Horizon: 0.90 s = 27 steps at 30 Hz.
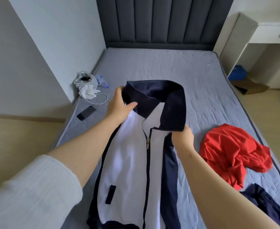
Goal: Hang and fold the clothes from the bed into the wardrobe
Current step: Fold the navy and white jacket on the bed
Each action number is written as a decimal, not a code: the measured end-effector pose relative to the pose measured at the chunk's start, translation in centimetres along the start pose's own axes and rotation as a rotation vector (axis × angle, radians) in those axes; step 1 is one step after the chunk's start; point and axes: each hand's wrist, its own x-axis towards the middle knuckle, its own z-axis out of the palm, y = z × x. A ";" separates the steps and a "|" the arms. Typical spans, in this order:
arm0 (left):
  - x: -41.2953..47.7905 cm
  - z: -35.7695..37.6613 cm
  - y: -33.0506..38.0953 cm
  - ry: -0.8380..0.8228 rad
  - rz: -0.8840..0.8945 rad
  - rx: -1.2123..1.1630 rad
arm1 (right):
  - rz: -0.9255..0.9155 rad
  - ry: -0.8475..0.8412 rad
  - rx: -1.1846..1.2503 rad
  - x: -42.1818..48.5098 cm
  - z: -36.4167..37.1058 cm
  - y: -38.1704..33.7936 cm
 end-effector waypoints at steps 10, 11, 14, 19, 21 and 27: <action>3.6 10.1 -8.2 -0.420 -0.199 0.219 | -0.038 -0.359 -0.187 8.6 5.3 7.2; 3.4 10.7 -9.2 -0.438 -0.210 0.237 | -0.011 -0.374 -0.206 8.7 5.5 8.2; 2.5 12.8 -12.2 -0.504 -0.245 0.274 | 0.062 -0.400 -0.246 8.8 6.0 11.0; -0.9 16.5 -18.1 -0.635 -0.328 0.306 | 0.148 -0.447 -0.267 7.4 7.4 17.4; -3.1 17.9 -21.2 -0.682 -0.348 0.350 | 0.223 -0.455 -0.286 5.9 7.9 21.0; -11.7 20.7 -30.5 -0.933 -0.299 0.476 | 0.430 -0.467 -0.340 -0.6 9.4 31.4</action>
